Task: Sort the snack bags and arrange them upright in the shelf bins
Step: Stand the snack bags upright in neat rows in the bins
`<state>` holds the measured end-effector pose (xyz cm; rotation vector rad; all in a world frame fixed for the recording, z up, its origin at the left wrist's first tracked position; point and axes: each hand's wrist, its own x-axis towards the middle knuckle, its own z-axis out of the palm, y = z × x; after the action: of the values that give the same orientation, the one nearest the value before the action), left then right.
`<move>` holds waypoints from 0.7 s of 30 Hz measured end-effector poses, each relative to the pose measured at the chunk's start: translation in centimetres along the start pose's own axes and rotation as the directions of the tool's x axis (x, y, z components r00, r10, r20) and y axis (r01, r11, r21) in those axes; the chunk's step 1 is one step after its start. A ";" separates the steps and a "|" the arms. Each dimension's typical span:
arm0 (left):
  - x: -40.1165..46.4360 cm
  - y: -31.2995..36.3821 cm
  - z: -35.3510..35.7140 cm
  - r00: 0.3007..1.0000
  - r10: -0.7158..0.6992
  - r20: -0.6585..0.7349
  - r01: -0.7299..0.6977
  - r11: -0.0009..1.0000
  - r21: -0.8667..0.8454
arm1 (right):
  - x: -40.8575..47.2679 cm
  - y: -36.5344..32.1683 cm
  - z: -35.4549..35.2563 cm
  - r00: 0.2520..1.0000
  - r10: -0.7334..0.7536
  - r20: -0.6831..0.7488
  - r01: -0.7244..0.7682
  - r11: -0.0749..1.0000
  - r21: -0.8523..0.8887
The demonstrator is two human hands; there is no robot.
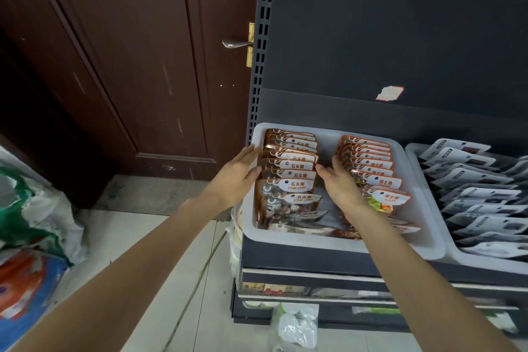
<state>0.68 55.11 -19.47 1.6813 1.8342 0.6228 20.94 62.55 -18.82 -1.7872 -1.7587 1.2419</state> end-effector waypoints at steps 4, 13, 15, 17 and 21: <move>-1.2 -0.5 1.3 0.996 -0.072 0.056 0.070 0.997 0.045 | -1.9 1.0 1.1 0.994 0.034 0.100 -0.037 0.999 0.023; 0.5 0.3 2.6 0.993 0.007 0.118 -0.054 0.913 0.404 | -2.2 1.5 3.1 0.982 0.074 0.174 -0.082 0.996 0.039; 0.5 0.4 2.1 0.992 0.008 0.123 -0.031 0.981 0.189 | -2.6 1.6 2.3 0.985 0.048 0.167 -0.042 0.998 -0.043; 0.4 0.4 2.0 0.998 -0.008 0.061 0.009 1.000 -0.021 | -2.6 2.1 1.4 0.993 0.001 0.115 0.011 0.995 -0.100; 1.0 0.5 2.0 1.000 -0.016 0.019 0.014 0.998 0.068 | -1.7 1.3 0.5 0.967 -0.252 0.044 0.255 0.937 -0.240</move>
<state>2.34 56.10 -20.65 1.7098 1.8721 0.5414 21.63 60.57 -19.55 -1.6082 -2.1487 0.9692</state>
